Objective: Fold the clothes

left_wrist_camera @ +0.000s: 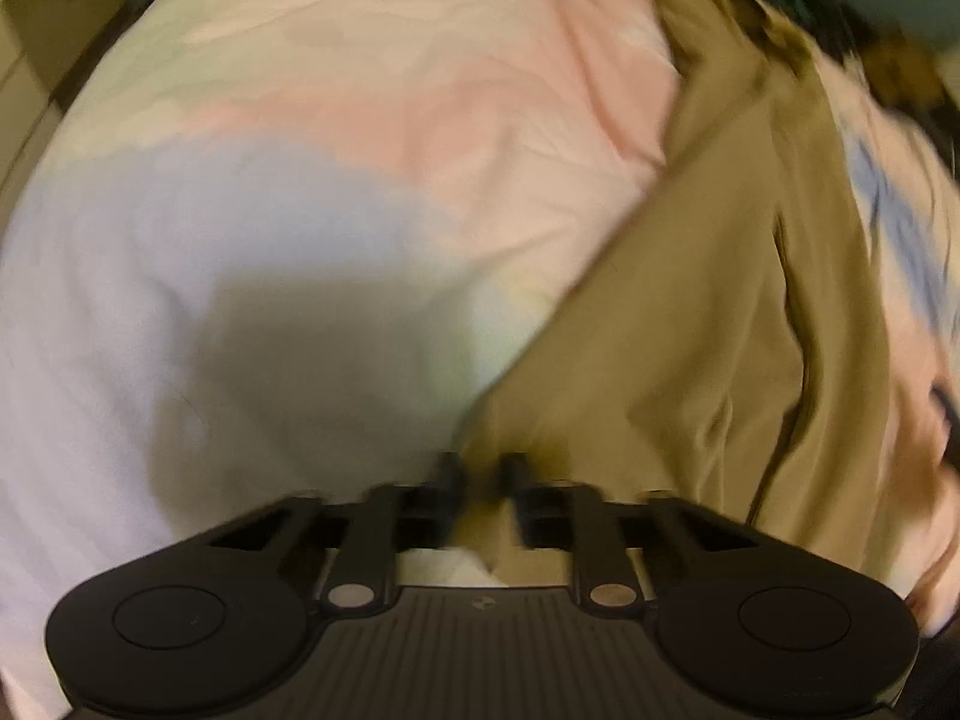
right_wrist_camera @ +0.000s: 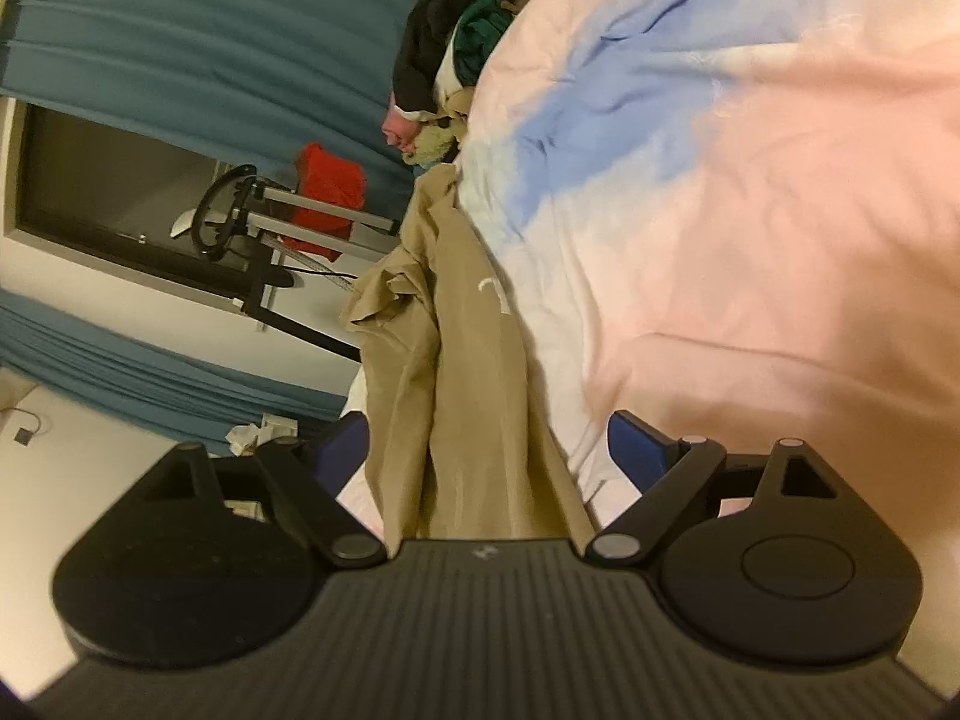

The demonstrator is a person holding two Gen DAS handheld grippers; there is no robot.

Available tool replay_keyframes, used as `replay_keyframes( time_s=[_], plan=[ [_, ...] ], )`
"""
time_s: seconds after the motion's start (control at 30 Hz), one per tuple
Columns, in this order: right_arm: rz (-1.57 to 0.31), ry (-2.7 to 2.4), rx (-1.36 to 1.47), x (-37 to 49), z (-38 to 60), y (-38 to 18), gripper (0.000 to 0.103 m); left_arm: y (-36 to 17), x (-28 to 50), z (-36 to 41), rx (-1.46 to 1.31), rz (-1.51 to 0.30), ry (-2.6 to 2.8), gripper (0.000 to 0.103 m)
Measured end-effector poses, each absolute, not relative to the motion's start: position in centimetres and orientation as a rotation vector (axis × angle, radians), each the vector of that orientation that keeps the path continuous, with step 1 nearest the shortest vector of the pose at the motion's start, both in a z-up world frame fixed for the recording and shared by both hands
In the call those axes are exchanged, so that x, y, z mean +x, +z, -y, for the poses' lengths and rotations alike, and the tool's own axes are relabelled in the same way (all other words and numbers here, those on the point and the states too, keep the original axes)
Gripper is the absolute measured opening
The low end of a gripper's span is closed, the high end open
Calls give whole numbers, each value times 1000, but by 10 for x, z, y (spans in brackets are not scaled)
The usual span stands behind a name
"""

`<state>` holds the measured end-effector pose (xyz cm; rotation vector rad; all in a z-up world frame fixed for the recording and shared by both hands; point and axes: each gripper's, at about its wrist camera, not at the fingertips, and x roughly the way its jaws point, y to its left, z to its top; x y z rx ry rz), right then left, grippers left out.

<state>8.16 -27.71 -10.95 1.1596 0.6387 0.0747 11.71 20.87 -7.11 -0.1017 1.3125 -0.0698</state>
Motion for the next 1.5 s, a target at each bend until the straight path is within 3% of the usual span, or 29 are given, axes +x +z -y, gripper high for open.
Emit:
replay_keyframes(
  time_s=[0.13, 0.27, 0.47, 0.6, 0.83, 0.93, 1.0, 1.1, 1.27, 1.5],
  plan=[
    [-642, 69, 1136, 80, 276, -107, 89, -39, 83, -165, 175, -1149, -83, 4],
    [-601, 54, 926, 77, 267, -82, 89, -10, 34, -125, 373, -940, -164, 3],
    [-545, 89, 683, 74, 244, -53, 88, 1, -27, -62, 487, -771, -323, 3],
    [-550, 93, 599, 73, 234, -48, 88, -26, -40, -27, 496, -780, -422, 3],
    [-539, 83, 514, 69, 229, -43, 88, -90, -11, 5, 427, -959, -466, 4],
    [-524, 80, 489, 67, 229, -39, 88, -95, -1, 2, 366, -1007, -464, 22],
    [-508, 82, 469, 66, 230, -35, 88, -85, 0, -5, 311, -991, -470, 55],
    [-473, 91, 447, 63, 231, -28, 88, -60, 4, -18, 215, -914, -463, 73],
    [-384, 88, 412, 55, 233, -15, 87, -16, 28, -27, 155, -718, -365, 83],
    [-320, 108, 356, 53, 232, -12, 86, 0, 85, -20, 75, -569, -276, 84]
  ],
)
